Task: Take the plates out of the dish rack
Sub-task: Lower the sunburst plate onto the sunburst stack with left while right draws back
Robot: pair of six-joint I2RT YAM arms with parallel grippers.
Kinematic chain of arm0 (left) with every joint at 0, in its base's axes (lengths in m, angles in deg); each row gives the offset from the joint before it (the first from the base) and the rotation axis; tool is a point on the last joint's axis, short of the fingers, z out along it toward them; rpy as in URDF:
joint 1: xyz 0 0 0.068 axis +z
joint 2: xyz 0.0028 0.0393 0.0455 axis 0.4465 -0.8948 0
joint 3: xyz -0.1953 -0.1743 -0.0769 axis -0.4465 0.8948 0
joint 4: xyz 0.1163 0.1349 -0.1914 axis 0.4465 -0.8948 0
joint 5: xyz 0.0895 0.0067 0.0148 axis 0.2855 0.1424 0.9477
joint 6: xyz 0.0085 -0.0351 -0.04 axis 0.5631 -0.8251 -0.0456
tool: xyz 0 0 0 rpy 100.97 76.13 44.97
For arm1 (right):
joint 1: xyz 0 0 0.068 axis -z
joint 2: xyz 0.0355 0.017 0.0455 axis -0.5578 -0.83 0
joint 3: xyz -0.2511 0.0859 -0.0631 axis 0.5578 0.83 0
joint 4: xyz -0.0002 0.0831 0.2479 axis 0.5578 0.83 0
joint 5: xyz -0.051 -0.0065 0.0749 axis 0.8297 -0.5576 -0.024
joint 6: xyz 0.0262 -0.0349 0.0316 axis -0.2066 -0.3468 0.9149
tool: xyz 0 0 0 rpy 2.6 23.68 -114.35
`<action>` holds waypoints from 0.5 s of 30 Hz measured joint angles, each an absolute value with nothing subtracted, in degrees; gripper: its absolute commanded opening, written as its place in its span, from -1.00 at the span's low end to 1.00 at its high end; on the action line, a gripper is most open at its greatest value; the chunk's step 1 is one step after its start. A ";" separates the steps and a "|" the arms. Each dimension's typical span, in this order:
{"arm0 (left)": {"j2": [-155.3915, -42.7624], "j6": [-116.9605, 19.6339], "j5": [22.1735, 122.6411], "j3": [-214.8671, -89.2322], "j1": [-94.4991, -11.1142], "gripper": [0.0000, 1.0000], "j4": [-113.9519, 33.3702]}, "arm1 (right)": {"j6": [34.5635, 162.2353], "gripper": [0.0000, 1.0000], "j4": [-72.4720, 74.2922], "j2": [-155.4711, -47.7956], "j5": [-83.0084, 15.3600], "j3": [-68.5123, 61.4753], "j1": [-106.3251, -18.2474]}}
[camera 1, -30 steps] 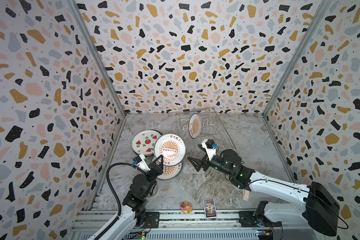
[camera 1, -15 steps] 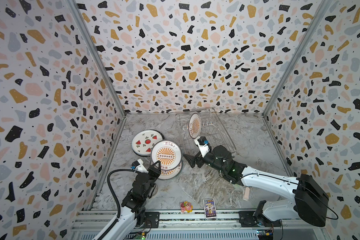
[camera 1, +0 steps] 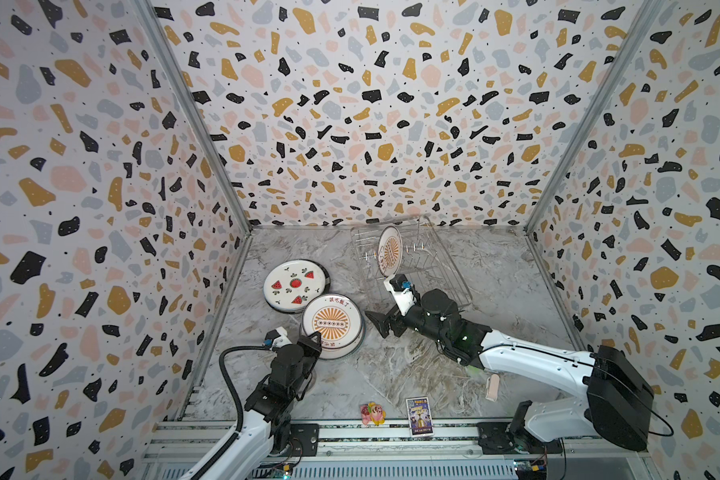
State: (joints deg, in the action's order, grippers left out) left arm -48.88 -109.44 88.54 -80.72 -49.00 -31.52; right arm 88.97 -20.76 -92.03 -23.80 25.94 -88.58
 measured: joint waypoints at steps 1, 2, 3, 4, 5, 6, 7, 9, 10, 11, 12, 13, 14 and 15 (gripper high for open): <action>-48.88 -109.68 88.30 -80.72 -49.00 -1.00 -31.65 | 88.97 0.98 -20.44 -92.03 -23.52 25.92 -88.58; -48.88 -109.94 88.17 -80.65 -49.00 -1.00 -31.63 | 88.99 0.98 -20.11 -92.05 -23.24 25.92 -88.58; -48.88 -110.23 88.08 -80.54 -49.00 -1.00 -31.60 | 88.99 0.98 -19.89 -92.09 -22.95 25.92 -88.58; -48.92 -110.53 88.02 -80.50 -49.00 -1.00 -31.69 | 89.06 0.98 -19.65 -92.16 -22.80 25.92 -88.58; -49.12 -110.73 88.00 -80.50 -49.00 -1.00 -31.65 | 89.17 0.97 -19.45 -92.24 -22.62 25.92 -88.58; -49.23 -110.82 87.97 -80.50 -49.00 -1.00 -31.67 | 89.19 0.98 -19.36 -92.33 -22.62 25.92 -88.58; -49.36 -110.93 87.97 -80.50 -49.00 -1.00 -31.69 | 89.23 0.97 -19.26 -92.42 -22.62 25.92 -88.58; -49.49 -110.99 87.97 -80.50 -49.00 -1.00 -31.78 | 89.37 0.97 -19.23 -92.57 -22.69 25.92 -88.58; -49.49 -111.02 88.00 -80.50 -49.00 -1.00 -31.84 | 89.41 0.98 -19.23 -92.64 -22.89 25.92 -88.58; -49.51 -111.04 88.00 -80.50 -49.00 -1.00 -31.84 | 89.43 0.98 -19.28 -92.68 -23.13 25.92 -88.58; -49.62 -111.10 88.02 -80.50 -49.00 -0.99 -31.84 | 89.43 0.97 -19.34 -92.70 -23.39 25.92 -88.58; -49.86 -111.15 88.02 -80.50 -49.00 -0.99 -31.84 | 89.45 0.97 -19.52 -92.75 -23.87 25.92 -88.58; -50.12 -111.15 88.02 -80.50 -49.00 -0.98 -31.84 | 89.43 0.97 -19.71 -92.83 -24.35 25.92 -88.58; -50.30 -111.15 88.02 -80.50 -49.00 -0.96 -31.84 | 89.45 0.98 -19.89 -92.94 -24.74 25.92 -88.58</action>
State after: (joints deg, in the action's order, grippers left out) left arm -50.30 -111.15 88.02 -80.50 -49.00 -31.84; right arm 89.45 -19.89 -92.94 -24.74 25.92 -88.58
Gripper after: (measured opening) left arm 0.079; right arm 0.988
